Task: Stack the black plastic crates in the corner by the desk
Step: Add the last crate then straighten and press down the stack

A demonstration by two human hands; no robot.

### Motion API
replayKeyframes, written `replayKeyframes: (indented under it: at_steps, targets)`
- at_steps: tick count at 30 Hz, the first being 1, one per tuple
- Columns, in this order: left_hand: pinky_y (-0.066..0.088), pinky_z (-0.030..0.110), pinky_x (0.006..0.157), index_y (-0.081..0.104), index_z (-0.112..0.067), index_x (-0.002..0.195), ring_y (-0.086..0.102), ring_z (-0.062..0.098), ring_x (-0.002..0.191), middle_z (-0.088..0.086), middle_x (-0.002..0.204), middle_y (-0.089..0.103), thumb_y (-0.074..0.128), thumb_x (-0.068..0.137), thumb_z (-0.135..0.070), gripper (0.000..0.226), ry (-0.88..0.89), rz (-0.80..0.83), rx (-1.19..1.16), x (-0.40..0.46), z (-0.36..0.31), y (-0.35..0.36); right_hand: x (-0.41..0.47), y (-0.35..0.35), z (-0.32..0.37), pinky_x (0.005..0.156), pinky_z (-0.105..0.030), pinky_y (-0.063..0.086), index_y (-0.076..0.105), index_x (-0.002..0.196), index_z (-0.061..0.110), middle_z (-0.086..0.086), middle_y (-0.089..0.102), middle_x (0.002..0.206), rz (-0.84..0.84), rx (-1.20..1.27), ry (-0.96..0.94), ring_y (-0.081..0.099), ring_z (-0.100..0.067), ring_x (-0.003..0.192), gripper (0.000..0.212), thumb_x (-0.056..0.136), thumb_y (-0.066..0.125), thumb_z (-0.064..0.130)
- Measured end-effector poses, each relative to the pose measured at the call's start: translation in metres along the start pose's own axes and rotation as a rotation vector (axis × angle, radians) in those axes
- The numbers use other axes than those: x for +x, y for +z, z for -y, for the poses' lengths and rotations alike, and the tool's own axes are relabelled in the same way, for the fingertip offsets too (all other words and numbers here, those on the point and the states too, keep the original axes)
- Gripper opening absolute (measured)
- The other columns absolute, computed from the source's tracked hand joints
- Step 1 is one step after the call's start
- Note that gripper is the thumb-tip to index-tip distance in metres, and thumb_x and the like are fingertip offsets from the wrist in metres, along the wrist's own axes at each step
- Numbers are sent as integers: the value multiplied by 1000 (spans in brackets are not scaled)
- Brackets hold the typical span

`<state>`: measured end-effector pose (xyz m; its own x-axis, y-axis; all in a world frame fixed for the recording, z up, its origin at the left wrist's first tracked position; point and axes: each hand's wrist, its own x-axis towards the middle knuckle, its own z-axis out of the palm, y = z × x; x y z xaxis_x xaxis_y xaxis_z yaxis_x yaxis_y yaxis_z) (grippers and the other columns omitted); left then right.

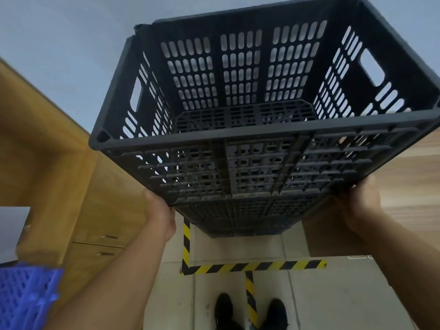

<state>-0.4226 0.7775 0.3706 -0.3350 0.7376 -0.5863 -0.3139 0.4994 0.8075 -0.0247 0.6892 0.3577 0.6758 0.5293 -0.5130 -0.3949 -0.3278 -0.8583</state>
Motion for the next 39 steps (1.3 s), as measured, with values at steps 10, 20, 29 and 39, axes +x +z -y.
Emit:
replayKeyframes:
  at_steps: [10,20,29,39]
  targets:
    - [52,50,113,66,-25,128,61,25,133,6,136,71,19,108,-41,53,-7,-13,103,8,-7,-11,-16,-1,-1,85,-38,55,58,127,11,-16,64,127,23,-158,-33,64,-35,110,24,109,41,14]
    - [45,46,113,70,-28,124,64,26,129,3,136,71,33,108,-51,46,-14,75,101,-9,-54,-19,-43,-4,38,98,-52,52,64,107,17,-5,69,99,71,64,-30,67,-38,105,33,109,35,32]
    - [51,38,93,70,-28,104,67,16,103,-4,105,76,33,107,-46,41,27,32,-43,-36,-67,6,-52,9,60,80,-43,56,67,97,20,-3,76,98,116,84,-98,72,-26,98,37,111,34,23]
    - [48,53,116,66,-25,101,68,30,119,6,107,74,33,112,-37,37,28,38,9,-45,-71,0,-38,-6,58,101,-52,47,62,129,4,-28,61,133,42,81,2,60,-39,113,46,105,41,37]
